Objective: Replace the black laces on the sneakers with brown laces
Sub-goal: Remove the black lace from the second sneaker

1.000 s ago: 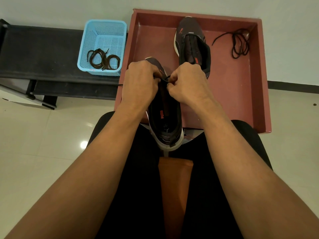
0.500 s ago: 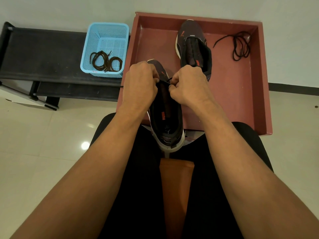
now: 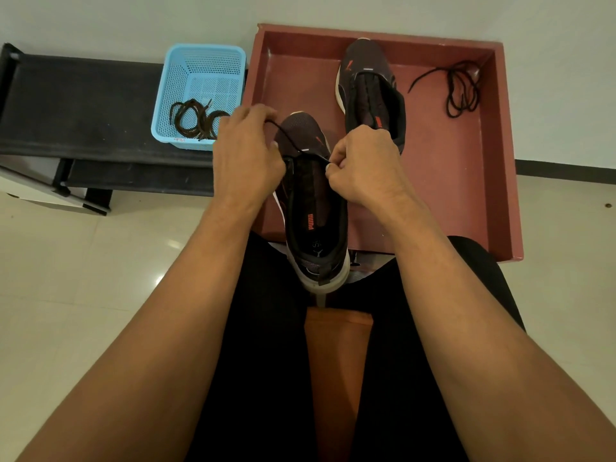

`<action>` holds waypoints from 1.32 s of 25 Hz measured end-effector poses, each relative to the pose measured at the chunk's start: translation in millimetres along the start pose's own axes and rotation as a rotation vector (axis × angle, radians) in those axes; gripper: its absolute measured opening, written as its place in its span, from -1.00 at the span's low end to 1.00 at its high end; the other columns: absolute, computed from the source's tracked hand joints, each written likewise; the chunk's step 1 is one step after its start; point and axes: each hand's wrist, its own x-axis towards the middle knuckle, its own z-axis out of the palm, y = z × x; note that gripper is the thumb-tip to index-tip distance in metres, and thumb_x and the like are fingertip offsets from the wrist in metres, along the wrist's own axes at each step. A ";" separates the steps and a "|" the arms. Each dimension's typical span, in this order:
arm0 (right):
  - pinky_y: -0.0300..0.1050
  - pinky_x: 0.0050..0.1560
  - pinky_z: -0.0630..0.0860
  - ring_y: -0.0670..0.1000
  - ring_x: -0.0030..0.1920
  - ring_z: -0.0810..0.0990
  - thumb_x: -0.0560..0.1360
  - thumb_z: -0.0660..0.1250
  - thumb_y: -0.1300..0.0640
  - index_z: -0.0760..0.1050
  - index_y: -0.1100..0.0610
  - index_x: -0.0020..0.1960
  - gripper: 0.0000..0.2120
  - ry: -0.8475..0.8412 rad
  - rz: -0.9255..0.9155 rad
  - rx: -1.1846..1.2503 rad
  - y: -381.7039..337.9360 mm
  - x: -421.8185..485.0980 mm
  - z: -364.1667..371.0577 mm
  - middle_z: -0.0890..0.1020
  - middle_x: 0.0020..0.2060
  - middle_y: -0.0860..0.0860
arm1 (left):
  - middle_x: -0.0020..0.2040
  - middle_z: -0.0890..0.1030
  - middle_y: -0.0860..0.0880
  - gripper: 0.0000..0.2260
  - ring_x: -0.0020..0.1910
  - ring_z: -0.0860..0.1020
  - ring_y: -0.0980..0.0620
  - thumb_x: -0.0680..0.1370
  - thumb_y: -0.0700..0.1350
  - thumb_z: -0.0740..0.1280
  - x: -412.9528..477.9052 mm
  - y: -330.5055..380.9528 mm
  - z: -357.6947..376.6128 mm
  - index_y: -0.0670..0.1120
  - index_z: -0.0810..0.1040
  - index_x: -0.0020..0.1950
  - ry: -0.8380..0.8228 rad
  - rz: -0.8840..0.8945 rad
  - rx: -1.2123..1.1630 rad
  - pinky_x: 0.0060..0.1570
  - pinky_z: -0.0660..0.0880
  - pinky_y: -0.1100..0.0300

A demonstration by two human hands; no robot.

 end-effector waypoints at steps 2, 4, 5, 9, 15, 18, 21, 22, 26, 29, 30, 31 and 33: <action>-0.15 -0.12 0.59 0.01 -0.15 0.69 0.50 0.46 0.16 0.72 0.04 -0.07 -0.93 -0.003 0.008 0.013 0.7 0.1 -1.1 0.67 -0.25 -0.02 | 0.27 0.61 -0.04 -0.67 0.27 0.53 -0.13 0.53 -0.15 0.39 -2.0 6.3 6.0 0.02 0.66 0.29 -0.125 0.146 0.023 0.29 0.44 0.04; -0.14 -0.11 0.63 0.01 -0.16 0.69 0.50 0.46 0.15 0.72 0.04 -0.06 -0.93 -0.002 0.009 0.013 -0.3 0.1 -1.8 0.68 -0.24 -0.02 | 0.28 0.62 -0.03 -0.70 0.29 0.51 -0.13 0.54 -0.12 0.44 -4.1 13.1 9.9 0.04 0.70 0.27 -0.172 0.189 0.056 0.30 0.46 -0.02; -0.14 -0.10 0.63 0.01 -0.16 0.69 0.50 0.46 0.15 0.73 0.04 -0.06 -0.93 0.000 0.006 0.015 -0.3 0.2 -1.8 0.68 -0.24 -0.01 | 0.26 0.63 -0.02 -0.74 0.28 0.52 -0.13 0.54 -0.11 0.48 -4.4 15.5 10.3 0.04 0.72 0.23 -0.162 0.180 0.059 0.29 0.47 -0.04; -0.19 -0.16 0.58 0.01 -0.19 0.69 0.50 0.46 0.17 0.73 0.08 -0.08 -0.93 -0.012 0.017 0.023 0.7 1.0 -1.2 0.68 -0.27 -0.01 | 0.17 0.66 0.07 -0.90 0.26 0.51 -0.06 0.49 -0.03 0.54 -3.6 19.9 6.5 0.06 0.74 -0.01 -0.055 0.105 0.134 0.25 0.44 -0.07; -0.10 -0.13 0.63 0.06 -0.15 0.68 0.48 0.44 0.17 0.69 0.12 -0.04 -0.91 0.037 0.047 0.003 -2.7 1.6 5.1 0.68 -0.18 0.04 | 0.22 0.53 0.05 -0.96 0.28 0.44 -0.04 0.53 -0.04 0.45 -11.3 17.7 4.4 0.03 0.65 -0.04 -0.057 0.148 0.121 0.17 0.35 0.03; -0.10 -0.07 0.63 0.06 -0.11 0.69 0.50 0.46 0.18 0.69 0.13 -0.02 -0.92 0.051 0.050 0.001 0.3 4.4 5.1 0.68 -0.16 0.04 | 0.15 0.51 -0.02 -0.96 0.17 0.44 0.01 0.55 -0.12 0.41 -10.7 10.2 -1.8 -0.02 0.62 -0.01 0.064 0.070 -0.012 0.10 0.34 0.19; -0.08 -0.04 0.65 0.04 -0.11 0.70 0.49 0.49 0.14 0.69 0.10 -0.02 -0.92 0.041 0.040 0.000 1.1 5.3 4.9 0.68 -0.17 0.03 | -0.14 0.53 0.09 -0.95 -0.12 0.49 0.17 0.55 -0.08 0.40 -3.7 6.4 -6.3 -0.02 0.63 -0.02 0.159 -0.068 -0.186 -0.03 0.42 0.28; -0.07 -0.03 0.66 0.04 -0.11 0.70 0.49 0.50 0.13 0.69 0.10 -0.03 -0.92 0.035 0.037 0.003 0.9 4.7 4.6 0.69 -0.17 0.03 | -0.24 0.53 0.14 -0.94 -0.23 0.52 0.20 0.56 -0.06 0.38 -1.5 5.1 -5.7 -0.03 0.62 -0.02 0.163 -0.102 -0.221 -0.05 0.47 0.27; -0.16 -0.08 0.57 0.00 -0.09 0.70 0.48 0.55 0.06 0.71 0.05 -0.05 -0.90 0.047 0.022 0.005 -0.5 0.2 1.8 0.70 -0.18 -0.02 | 0.00 0.71 0.09 -0.81 -0.03 0.70 0.09 0.62 -0.12 0.33 -2.1 3.7 -1.1 -0.03 0.57 0.23 0.017 -0.194 -0.314 0.16 0.60 0.10; -0.14 -0.01 0.62 -0.03 -0.08 0.70 0.49 0.54 0.06 0.71 0.02 0.04 -0.86 0.075 -0.055 0.035 -6.7 -2.6 -1.2 0.70 -0.14 -0.05 | 0.22 0.63 -0.04 -0.66 0.12 0.63 0.04 0.61 -0.09 0.39 -6.9 2.9 -2.1 -0.08 0.51 0.37 -0.071 -0.184 -0.247 0.21 0.56 0.12; -0.12 0.04 0.64 -0.04 -0.05 0.69 0.51 0.53 0.07 0.71 0.01 0.10 -0.83 0.079 -0.103 0.042 -10.4 -3.1 -1.5 0.70 -0.08 -0.05 | 0.17 0.62 -0.06 -0.68 0.09 0.61 0.03 0.57 -0.05 0.42 -10.0 3.9 -4.6 -0.09 0.54 0.31 -0.052 -0.148 -0.224 0.17 0.58 0.10; -0.10 0.08 0.64 -0.04 -0.01 0.68 0.53 0.51 0.07 0.71 0.01 0.14 -0.81 0.078 -0.152 0.035 -13.7 -3.2 -0.7 0.70 -0.01 -0.05 | 0.08 0.63 -0.05 -0.70 0.03 0.61 0.03 0.54 0.00 0.44 -15.1 6.3 -7.6 -0.08 0.57 0.22 -0.036 -0.122 -0.196 0.10 0.57 0.12; -0.04 0.13 0.62 0.01 0.09 0.66 0.55 0.49 0.05 0.70 0.01 0.19 -0.78 0.053 -0.217 0.004 -20.0 -2.4 3.4 0.68 0.09 -0.01 | -0.07 0.63 0.01 -0.72 -0.06 0.60 0.04 0.51 0.08 0.47 -27.0 10.5 -11.0 -0.06 0.59 0.10 -0.066 -0.138 -0.135 -0.09 0.47 0.28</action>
